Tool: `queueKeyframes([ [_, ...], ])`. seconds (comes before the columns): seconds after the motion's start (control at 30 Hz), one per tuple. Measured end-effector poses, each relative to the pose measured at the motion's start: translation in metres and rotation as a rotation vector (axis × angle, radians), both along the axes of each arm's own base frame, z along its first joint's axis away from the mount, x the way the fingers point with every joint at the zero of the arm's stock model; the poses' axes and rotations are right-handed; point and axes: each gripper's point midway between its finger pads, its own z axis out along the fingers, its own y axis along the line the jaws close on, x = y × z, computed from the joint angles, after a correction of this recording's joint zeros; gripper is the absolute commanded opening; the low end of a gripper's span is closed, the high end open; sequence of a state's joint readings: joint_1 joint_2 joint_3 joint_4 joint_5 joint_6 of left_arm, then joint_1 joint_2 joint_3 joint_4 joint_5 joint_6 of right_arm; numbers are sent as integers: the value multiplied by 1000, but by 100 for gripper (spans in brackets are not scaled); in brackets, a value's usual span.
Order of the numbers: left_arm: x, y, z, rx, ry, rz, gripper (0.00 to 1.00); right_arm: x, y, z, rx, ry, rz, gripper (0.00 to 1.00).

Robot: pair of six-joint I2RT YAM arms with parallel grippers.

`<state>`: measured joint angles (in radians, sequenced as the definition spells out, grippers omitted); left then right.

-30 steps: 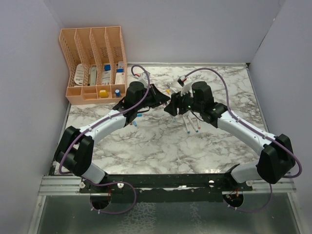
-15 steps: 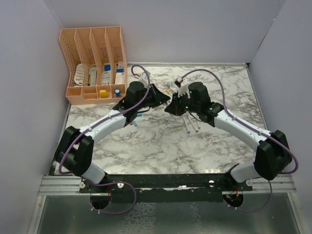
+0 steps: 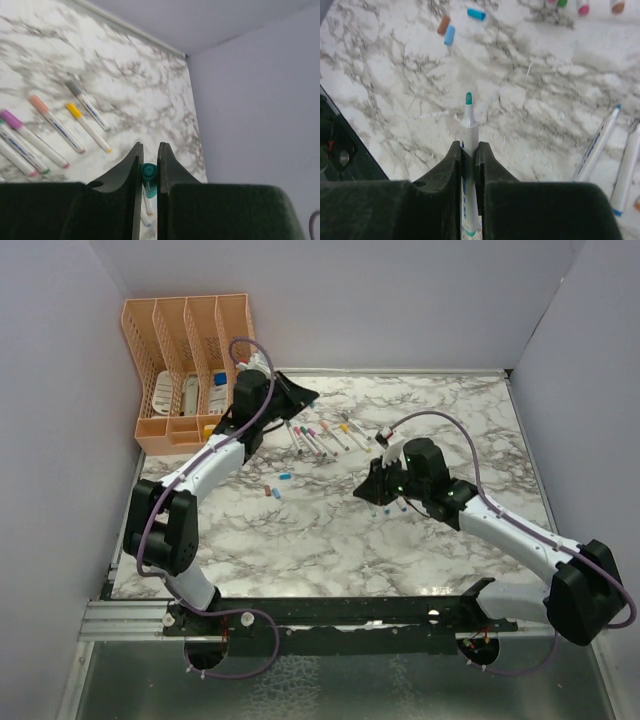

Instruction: Open the pen caps

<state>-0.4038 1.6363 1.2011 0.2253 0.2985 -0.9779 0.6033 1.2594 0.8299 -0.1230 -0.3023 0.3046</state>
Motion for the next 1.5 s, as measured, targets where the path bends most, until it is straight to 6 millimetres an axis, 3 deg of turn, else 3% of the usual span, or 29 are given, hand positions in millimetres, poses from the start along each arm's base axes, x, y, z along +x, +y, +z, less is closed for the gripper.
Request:
queueKeyframes([
  [0.07,30,30,9,-6,-26,100,0,-15,-8,-13,-20,41,3,1],
  [0.13,41,42,11,-5,-35,142,0,-25,-15,-23,-41,71,-2,1],
  [0.27,33,34,2,38,-25,112,0,-22,-26,-35,-92,89,-63,1],
  [0.43,-7,32,-54,204,66,38,0,4,-32,-59,-207,132,-157,1],
  [0.53,-45,45,-95,314,150,14,0,19,-32,-80,-271,163,-189,1],
  [0.67,-81,61,-127,438,215,5,0,27,-33,-104,-329,197,-210,1],
  [0.93,-113,64,-162,595,257,-21,0,43,-31,-129,-378,200,-228,1],
  [1.1,-114,68,-185,654,297,-25,0,47,-31,-139,-395,201,-233,2],
  [1.27,-114,72,-198,690,318,-19,1,51,-32,-146,-414,203,-243,21],
  [1.5,-114,77,-208,728,331,-16,10,58,-30,-144,-416,188,-253,44],
])
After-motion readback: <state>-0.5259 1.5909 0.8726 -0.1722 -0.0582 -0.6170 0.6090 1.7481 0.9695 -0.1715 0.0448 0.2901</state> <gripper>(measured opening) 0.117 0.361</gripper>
